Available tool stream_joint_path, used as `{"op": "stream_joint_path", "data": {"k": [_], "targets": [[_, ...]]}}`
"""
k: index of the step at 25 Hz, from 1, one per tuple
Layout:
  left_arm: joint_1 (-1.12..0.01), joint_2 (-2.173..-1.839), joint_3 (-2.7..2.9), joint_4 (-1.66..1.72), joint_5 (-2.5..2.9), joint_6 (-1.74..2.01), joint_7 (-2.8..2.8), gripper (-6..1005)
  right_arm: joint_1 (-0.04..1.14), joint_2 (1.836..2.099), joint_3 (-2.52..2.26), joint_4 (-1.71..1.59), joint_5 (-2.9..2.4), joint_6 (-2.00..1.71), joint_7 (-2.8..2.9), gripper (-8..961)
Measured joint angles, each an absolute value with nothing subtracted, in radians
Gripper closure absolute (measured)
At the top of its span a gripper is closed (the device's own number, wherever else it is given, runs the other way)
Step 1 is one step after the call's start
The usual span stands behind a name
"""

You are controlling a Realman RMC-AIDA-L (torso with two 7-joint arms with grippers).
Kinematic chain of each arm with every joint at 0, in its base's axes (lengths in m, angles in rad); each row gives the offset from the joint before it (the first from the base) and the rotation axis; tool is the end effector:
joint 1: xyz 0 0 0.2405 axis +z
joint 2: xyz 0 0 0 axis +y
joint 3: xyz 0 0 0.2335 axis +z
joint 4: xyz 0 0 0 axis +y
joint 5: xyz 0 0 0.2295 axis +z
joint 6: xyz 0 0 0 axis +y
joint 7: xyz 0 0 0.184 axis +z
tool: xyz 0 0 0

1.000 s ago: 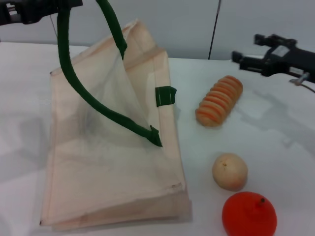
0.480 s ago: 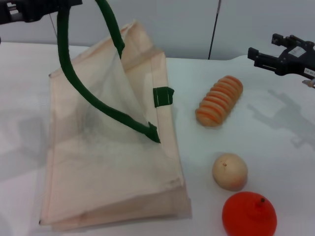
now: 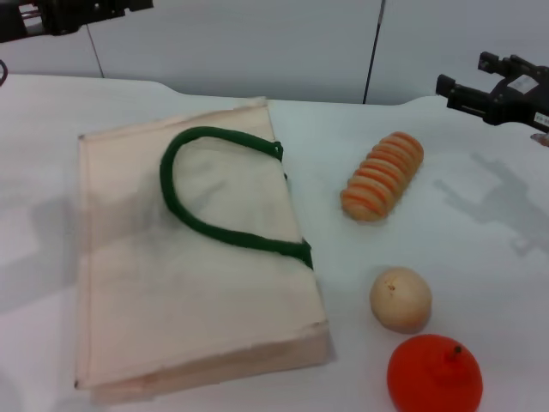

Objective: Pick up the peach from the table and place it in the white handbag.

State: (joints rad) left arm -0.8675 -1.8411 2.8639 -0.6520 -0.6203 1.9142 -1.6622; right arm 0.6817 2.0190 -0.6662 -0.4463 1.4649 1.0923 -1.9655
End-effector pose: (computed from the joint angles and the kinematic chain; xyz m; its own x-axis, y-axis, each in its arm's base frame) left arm -0.2088 0.4005 0.1367 0.5504 0.3737 0.7466 0.6213 -0.7807 -0.0673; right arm 0.2377 0.4529 0.0079 0.7624 -0.1867 -0.6195 -0.5646 -0.6597 -0.4961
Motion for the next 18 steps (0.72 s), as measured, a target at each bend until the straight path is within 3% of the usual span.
{"op": "stream_joint_path", "data": {"k": [7,10,15,18], "targets": [[-0.869,-1.849,2.863,-0.652,-0.631,1.886,-1.662,402,0.679,2.02,-0.663,-0.436,1.482,1.09,-1.974,59],[-0.868,-1.868,2.863,-0.653,-0.675,1.853,-1.641,313,0.679,2.021,-0.655,-0.434,1.484,1.084,-1.975,59],[-0.835,-1.928,2.861,-0.652,-0.837,1.82,-1.437,190,0.683,2.022,-0.586,-0.392,1.485,1.084,-2.027,59],[-0.799,-1.988,2.861,-0.648,-0.969,1.771,-1.28,161,0.688,2.022,-0.502,-0.342,1.485,1.087,-2.112,59]]}}
